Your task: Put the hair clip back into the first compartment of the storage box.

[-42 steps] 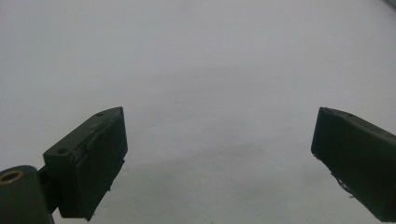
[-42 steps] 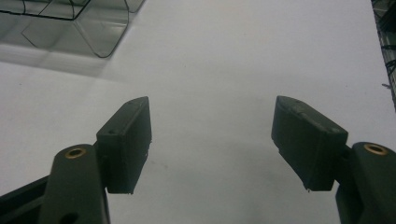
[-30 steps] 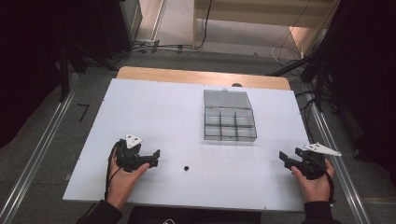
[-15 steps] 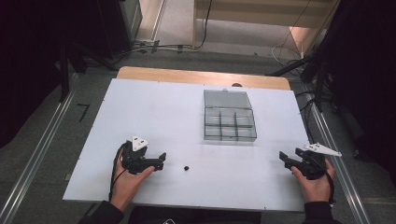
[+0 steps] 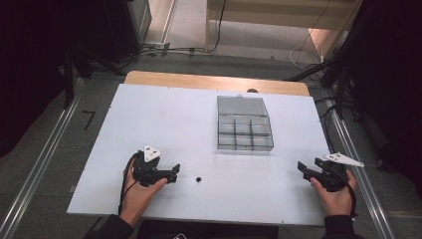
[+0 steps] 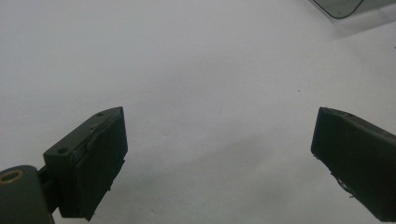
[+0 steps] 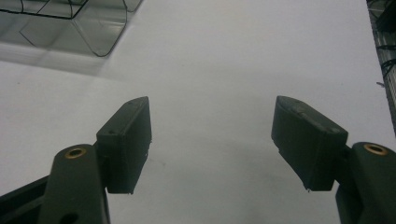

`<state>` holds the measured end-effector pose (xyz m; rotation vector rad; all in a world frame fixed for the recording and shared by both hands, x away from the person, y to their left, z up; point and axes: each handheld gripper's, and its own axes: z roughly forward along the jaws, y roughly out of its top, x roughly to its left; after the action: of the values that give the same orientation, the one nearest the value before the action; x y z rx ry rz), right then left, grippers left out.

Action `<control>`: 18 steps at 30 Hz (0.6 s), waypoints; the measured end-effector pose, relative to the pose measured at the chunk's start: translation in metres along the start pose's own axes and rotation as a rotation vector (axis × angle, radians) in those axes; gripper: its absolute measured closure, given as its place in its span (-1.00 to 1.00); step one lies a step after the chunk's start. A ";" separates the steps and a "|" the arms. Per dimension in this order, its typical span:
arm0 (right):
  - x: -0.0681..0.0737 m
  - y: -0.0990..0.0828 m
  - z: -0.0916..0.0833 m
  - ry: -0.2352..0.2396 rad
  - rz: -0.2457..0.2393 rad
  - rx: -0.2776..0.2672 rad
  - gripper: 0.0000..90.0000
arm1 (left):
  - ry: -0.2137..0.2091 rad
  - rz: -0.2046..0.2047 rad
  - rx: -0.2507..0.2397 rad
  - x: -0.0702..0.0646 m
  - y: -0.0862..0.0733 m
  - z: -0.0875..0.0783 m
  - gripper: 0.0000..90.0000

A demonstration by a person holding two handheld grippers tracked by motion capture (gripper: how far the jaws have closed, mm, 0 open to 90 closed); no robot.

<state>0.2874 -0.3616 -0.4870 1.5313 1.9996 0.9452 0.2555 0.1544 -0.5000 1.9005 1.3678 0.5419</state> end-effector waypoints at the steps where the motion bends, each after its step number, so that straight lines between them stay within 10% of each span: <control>1: 0.000 0.000 0.000 -0.001 0.000 0.000 -0.40 | -0.002 0.002 0.000 0.000 0.000 0.000 -0.90; 18: 0.000 0.000 0.000 0.000 -0.001 0.001 -0.40 | -0.033 0.005 0.000 -0.006 0.000 0.002 -0.87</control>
<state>0.2877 -0.3612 -0.4871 1.5313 2.0004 0.9437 0.2550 0.1483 -0.5010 1.9053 1.3420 0.5110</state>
